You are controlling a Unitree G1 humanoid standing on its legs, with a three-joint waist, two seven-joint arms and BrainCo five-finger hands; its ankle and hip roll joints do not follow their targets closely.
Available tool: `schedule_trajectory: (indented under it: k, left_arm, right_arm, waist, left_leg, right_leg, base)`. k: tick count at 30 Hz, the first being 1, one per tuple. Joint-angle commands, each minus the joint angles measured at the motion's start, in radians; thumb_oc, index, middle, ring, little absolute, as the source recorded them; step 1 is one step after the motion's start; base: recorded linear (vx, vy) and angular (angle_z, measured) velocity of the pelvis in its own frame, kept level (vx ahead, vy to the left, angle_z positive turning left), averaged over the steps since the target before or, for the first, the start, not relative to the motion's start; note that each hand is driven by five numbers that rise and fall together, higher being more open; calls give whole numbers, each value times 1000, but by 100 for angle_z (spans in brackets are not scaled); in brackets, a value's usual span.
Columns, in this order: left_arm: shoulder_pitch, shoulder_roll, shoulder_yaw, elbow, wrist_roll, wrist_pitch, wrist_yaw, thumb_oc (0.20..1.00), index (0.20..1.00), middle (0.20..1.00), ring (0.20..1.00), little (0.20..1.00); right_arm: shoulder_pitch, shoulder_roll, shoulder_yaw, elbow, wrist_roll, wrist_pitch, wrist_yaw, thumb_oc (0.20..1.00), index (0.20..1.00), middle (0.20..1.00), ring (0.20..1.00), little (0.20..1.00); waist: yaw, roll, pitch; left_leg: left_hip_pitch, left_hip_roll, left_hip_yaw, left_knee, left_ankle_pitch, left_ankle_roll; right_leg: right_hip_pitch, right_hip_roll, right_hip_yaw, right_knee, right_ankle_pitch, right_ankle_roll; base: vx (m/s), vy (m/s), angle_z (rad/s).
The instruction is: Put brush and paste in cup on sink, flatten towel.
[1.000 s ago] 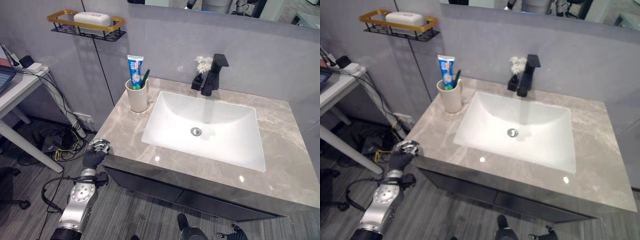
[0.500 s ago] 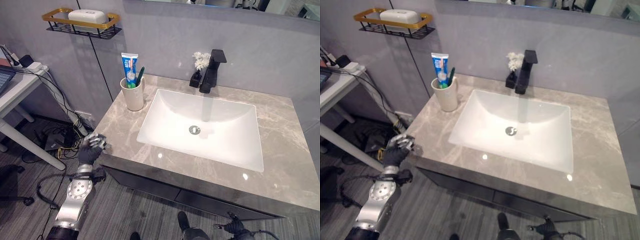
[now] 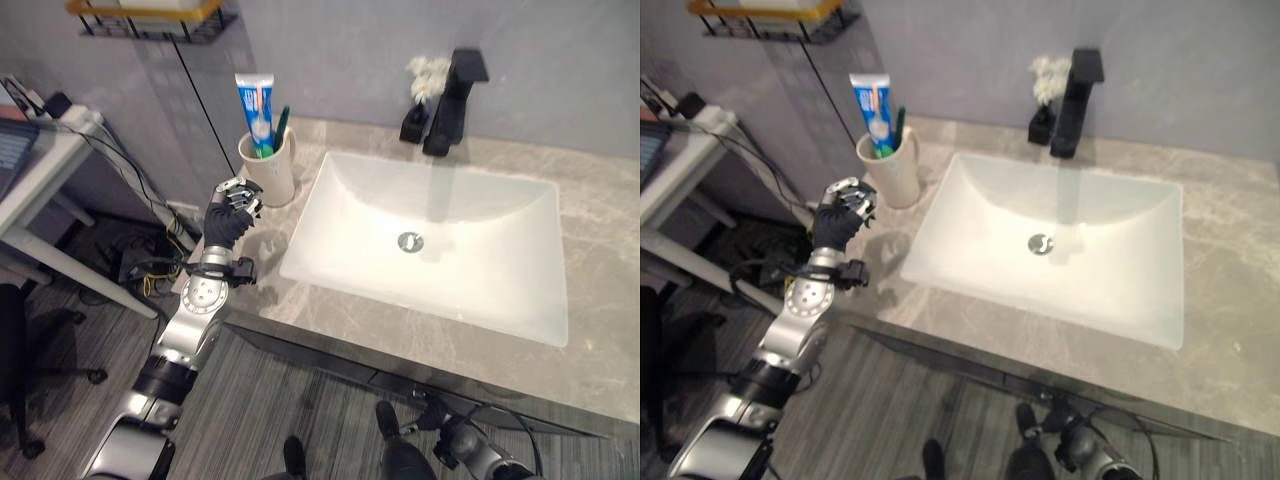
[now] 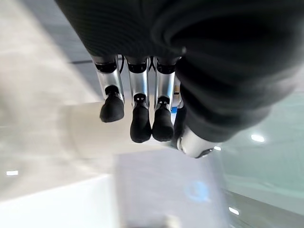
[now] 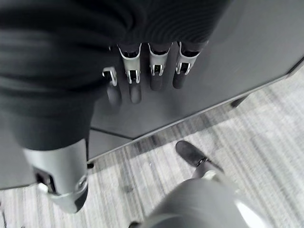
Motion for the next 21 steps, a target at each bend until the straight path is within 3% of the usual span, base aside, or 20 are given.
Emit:
schedule_trajectory:
  k: [1, 8, 21]
  left_arm:
    - [-4, 52, 44, -58, -1, -26, 21, 200, 200, 200, 200, 200]
    - [-56, 46, 59, 57, 42, -6, 80, 200, 200, 200, 200, 200]
    - [-86, 35, 117, 116, 75, -10, 178, 200, 200, 200, 200, 200]
  right_arm:
    - [-22, 8, 7, 11, -2, 1, -29, 1000, 1000, 1000, 1000, 1000]
    - [-7, 16, 9, 68, -12, 9, -35, 1000, 1000, 1000, 1000, 1000]
    - [33, 28, -33, 103, 37, -2, -61, 1000, 1000, 1000, 1000, 1000]
  waist:
    - [15, -70, -21]
    - [2, -72, -5]
    - [-31, -89, -5]
  left_leg:
    - [182, -46, -25, 33, -149, 32]
    - [172, -46, -19, 37, -148, 28]
    - [175, -33, 7, 24, -147, 18]
  right_leg:
    - [-114, -54, -37, 67, 121, 31]
    - [-133, -50, -22, 63, 125, 29]
    - [-169, -31, 5, 69, 126, 26]
  base:
    - [-3, -4, 5]
    - [-1, 0, 0]
    - [5, -4, -6]
